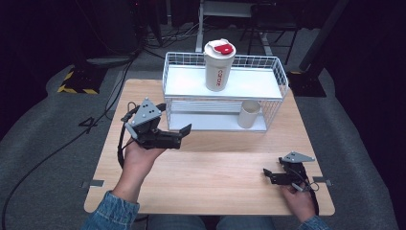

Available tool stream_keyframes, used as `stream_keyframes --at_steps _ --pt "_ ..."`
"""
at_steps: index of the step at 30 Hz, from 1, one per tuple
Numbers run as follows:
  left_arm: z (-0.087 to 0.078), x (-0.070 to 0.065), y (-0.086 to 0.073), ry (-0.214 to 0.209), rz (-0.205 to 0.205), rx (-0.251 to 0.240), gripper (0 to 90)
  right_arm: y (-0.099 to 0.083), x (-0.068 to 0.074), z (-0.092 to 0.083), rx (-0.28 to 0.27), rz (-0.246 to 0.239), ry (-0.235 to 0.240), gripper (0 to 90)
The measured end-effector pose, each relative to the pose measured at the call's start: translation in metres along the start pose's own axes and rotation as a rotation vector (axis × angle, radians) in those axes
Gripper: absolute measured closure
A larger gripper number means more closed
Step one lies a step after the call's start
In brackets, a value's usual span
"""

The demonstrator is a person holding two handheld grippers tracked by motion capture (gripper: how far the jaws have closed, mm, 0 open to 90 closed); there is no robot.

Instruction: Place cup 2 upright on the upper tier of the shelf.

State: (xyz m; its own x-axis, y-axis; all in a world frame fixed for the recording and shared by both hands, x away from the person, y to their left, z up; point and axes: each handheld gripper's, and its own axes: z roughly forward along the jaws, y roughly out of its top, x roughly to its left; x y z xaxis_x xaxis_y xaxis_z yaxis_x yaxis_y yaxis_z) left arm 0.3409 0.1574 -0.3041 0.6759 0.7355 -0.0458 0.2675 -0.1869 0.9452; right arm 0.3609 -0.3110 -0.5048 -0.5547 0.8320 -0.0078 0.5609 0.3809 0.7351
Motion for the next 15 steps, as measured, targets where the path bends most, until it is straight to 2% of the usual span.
stream_keyframes --at_steps 5,12,15 --pt "-0.009 0.003 -0.02 0.012 -0.01 0.022 0.0 0.0 0.0 0.0 0.0 0.001 0.0 15.2" --pt "-0.013 0.005 -0.049 0.035 -0.007 0.07 0.0 0.0 0.0 0.0 -0.001 0.003 0.0 15.1" --pt "-0.014 0.007 -0.062 0.035 -0.024 0.085 0.0 0.0 0.0 0.0 0.0 0.001 0.0 15.1"
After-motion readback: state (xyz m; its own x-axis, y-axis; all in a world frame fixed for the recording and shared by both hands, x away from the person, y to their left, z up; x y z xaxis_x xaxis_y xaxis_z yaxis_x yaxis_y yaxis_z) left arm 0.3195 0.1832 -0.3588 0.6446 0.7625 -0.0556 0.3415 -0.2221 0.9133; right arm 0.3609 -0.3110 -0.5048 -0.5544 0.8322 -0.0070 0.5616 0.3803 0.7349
